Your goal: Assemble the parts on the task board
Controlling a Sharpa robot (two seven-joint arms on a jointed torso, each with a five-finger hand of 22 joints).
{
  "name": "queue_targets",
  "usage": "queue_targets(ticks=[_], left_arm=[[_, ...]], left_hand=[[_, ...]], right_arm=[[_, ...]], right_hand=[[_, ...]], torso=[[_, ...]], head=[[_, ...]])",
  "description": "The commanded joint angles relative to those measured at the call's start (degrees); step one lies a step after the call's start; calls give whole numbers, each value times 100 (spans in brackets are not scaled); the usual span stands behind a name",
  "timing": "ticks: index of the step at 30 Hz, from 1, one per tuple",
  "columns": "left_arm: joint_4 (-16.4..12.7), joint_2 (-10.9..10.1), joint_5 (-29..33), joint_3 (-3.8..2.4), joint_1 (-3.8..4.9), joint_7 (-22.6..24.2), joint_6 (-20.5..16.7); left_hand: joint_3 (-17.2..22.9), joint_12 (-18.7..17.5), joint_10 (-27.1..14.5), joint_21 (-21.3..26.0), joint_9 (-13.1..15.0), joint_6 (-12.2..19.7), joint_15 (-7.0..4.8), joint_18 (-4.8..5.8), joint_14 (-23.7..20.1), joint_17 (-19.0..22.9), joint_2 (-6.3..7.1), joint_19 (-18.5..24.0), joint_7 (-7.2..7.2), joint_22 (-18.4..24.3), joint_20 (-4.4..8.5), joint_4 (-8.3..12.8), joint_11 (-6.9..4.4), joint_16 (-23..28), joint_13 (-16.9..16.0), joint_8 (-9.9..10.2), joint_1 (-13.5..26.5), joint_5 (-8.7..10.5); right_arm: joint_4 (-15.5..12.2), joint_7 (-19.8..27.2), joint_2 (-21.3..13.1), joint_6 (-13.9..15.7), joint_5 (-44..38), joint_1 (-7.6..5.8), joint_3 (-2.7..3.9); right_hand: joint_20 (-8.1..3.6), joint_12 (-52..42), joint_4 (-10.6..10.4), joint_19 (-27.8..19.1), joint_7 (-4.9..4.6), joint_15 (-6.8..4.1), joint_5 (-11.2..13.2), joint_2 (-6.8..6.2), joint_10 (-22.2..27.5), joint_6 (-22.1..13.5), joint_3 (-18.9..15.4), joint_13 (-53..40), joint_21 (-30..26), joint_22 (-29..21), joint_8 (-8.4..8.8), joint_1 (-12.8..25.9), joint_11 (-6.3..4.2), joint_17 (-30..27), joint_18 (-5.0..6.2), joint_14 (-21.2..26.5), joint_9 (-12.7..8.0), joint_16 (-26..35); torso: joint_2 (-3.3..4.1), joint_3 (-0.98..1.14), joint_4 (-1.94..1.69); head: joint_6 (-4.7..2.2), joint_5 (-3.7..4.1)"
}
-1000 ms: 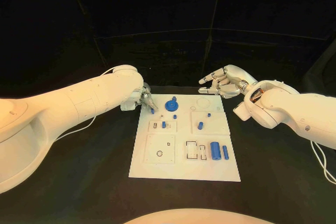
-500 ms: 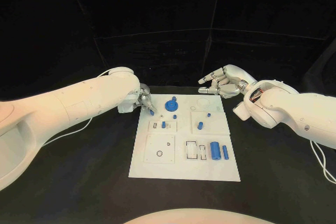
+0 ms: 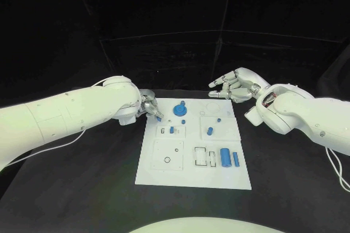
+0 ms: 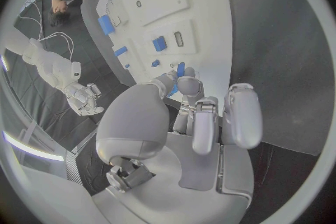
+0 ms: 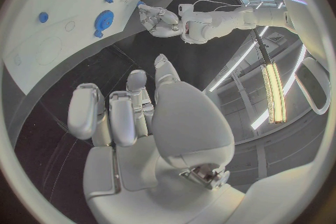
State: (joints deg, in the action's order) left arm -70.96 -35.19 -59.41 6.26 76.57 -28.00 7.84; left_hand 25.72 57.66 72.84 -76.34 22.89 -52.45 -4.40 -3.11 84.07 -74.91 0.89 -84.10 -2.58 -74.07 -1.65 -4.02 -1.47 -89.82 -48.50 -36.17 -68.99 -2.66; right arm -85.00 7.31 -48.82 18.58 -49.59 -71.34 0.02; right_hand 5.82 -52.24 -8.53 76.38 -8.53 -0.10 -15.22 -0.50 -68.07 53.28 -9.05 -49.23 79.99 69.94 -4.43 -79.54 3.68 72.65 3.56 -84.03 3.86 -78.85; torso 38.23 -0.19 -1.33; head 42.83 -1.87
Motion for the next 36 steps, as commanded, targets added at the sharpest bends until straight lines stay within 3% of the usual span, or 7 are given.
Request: queue_targets(ticks=[1,5,9,12,21,36], left_arm=[[-278,-143,-142,5,-30,-91,-635],[-538,-290,-291,11,-90,-108,-837],[-714,-377,-369,24,-158,-124,-893],[-790,-410,-392,57,-193,-136,-849],[-825,-338,-410,156,-268,-154,-707],[-809,-270,-411,190,-292,-167,-554]], left_hand=[[678,24,44,-19,13,-45,-45,-57,593,-1509,57,-55,-12,-13,30,620,-6,-18,-4,-37,10,-16],[772,34,71,-35,21,-56,-49,-53,593,-1509,94,-65,-7,-35,34,636,-11,-18,-14,-51,41,-17],[832,45,88,-41,25,-60,-52,-51,593,-1509,112,-71,-5,-44,37,651,-15,-18,-26,-59,51,-18],[881,41,94,-40,29,-62,-54,-51,593,-1509,128,-72,-4,-44,39,660,-16,-18,-21,-65,64,-17],[941,36,99,-35,33,-62,-55,-52,593,-1509,141,-71,-6,-40,41,669,-16,-18,-16,-71,82,-18],[982,34,104,-33,36,-62,-55,-52,593,-1509,151,-72,-7,-41,41,674,-15,-18,-14,-76,98,-17]], right_arm=[[6,58,13,-21,-3,-11,3],[23,62,25,-25,-3,-11,3],[39,65,39,-33,-3,-10,3],[46,65,43,-37,-3,-10,2],[47,66,51,-46,-3,-10,2],[45,66,61,-54,-3,-10,2]], right_hand=[[-6,-2,14,-36,-15,-55,-22,35,30,41,-15,2,-31,-5,21,-9,-8,-4,98,-235,3,19],[-6,-7,11,-37,-15,-55,-22,37,27,41,-18,-2,-32,-6,21,-7,-7,-4,98,-236,3,19],[-6,-7,11,-37,-15,-55,-22,37,27,41,-18,-2,-32,-6,21,-7,-7,-4,98,-236,3,19],[-6,-7,11,-37,-15,-55,-22,37,27,41,-18,-2,-32,-6,21,-7,-7,-4,98,-236,3,19],[-6,-6,11,-36,-15,-55,-20,38,28,41,-21,0,-32,-6,21,-7,-8,-2,98,-236,3,19],[-6,-6,11,-36,-15,-55,-20,38,28,41,-21,0,-32,-6,21,-7,-8,-2,98,-236,3,19]], torso=[[2,-2,0],[-4,-5,-12],[-3,-11,0],[1,-4,12],[10,-1,15],[9,-1,10]], head=[[4,-6],[17,-12],[20,-15],[20,-22],[29,-19],[59,4]])
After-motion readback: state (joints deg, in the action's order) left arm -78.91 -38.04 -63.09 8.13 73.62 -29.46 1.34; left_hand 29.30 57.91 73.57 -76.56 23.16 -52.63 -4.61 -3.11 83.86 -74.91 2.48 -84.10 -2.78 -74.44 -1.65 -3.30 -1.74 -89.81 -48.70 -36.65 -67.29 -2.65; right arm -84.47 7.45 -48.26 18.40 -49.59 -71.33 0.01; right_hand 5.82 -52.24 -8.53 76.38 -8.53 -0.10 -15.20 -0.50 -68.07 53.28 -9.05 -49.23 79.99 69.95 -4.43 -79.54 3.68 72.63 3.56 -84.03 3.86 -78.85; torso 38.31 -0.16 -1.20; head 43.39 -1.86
